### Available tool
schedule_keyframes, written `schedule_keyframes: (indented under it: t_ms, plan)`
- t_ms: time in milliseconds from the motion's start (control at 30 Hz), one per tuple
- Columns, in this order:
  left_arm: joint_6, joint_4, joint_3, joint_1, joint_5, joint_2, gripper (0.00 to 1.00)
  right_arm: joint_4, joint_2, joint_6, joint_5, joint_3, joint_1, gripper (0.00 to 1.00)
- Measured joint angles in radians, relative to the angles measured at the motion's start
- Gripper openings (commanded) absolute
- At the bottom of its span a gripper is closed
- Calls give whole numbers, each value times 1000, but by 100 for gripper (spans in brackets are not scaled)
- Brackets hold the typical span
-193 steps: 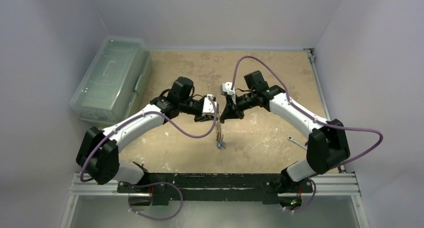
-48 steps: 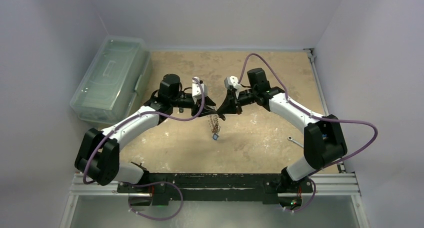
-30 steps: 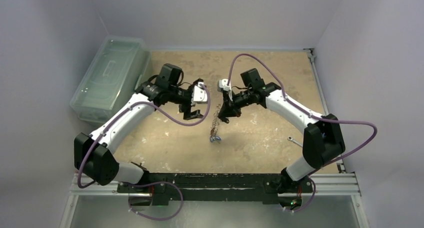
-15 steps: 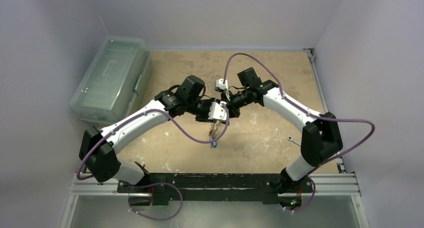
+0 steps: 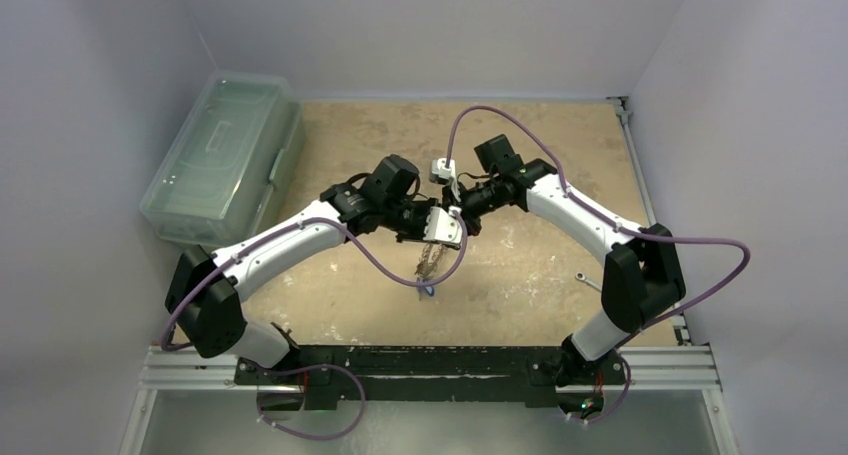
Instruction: Remove the keys from the keyring
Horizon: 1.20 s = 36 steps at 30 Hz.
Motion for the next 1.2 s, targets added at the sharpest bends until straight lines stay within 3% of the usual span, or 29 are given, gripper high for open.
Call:
schedule_keyframes:
  t_ms: [167, 233, 267, 433, 467, 533, 633, 900, 1200]
  plan:
    - [19, -10, 0, -8, -2, 16, 17, -23, 0, 0, 14, 3, 0, 0]
    - [26, -20, 2, -9, -2, 21, 9, -27, 0, 0, 16, 5, 0, 0]
    - [29, -25, 3, -10, -1, 22, 1, -27, 0, -1, 17, 6, 0, 0]
    - [42, -37, 14, -14, -1, 34, 0, -40, 0, -1, 17, 9, 1, 0]
    - [39, -37, 16, -14, -2, 35, 0, -42, 0, -1, 17, 9, 1, 3]
    - [19, -38, 16, -12, 3, 35, 0, -42, 0, -2, 13, 9, 2, 21]
    - [-49, -23, 9, 22, 48, 31, 0, -39, 0, -14, -13, 9, -3, 31]
    - [-250, 172, -151, 138, 197, -78, 0, 24, -5, -48, -81, -29, -63, 27]
    - [-438, 435, -249, 145, 294, -120, 0, 116, -61, -35, -118, -82, -70, 26]
